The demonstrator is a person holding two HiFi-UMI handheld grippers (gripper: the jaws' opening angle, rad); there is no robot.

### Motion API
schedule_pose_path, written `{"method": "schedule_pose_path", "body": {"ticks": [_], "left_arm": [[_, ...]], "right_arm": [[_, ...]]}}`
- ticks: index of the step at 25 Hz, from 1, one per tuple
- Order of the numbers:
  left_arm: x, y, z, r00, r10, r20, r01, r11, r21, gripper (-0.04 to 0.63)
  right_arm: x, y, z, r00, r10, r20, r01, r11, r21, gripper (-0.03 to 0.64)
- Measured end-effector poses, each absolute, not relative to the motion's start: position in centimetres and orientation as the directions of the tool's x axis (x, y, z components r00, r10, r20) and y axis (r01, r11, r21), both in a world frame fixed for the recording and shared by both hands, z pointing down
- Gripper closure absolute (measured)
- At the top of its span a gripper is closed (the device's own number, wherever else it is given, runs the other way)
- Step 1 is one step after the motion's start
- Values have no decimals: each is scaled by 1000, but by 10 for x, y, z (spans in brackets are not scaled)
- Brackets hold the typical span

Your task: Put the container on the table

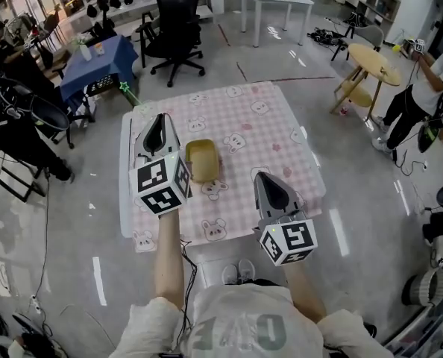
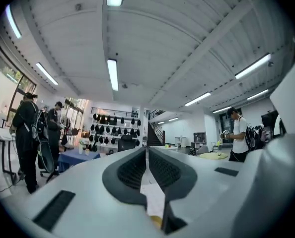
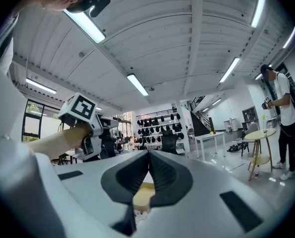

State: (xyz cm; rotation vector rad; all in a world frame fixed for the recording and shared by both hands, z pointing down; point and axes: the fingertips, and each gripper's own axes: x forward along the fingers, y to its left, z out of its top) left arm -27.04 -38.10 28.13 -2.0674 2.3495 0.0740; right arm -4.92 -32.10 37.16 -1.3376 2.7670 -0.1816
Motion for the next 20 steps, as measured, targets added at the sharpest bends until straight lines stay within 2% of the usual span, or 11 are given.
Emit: {"method": "schedule_pose_path", "body": {"ticks": [7,15,20], "left_arm": [[-232,-312,273,-98,-987,-129,-991,108,-74,563],[-211,-269,298,-84,-979,-185,-993,97,-62,566],[-209,-252,331,-108,-979,-173,-992,116,-41,566]], "right_arm": [[-68,-319,365,-653,-757,-32,-749,651,-122,588],[-80,-311,364,-674,-739,-28,-732,672,-113,588],[-79,-303,369,-679,-734,-22,-728,677,-110,588]]}}
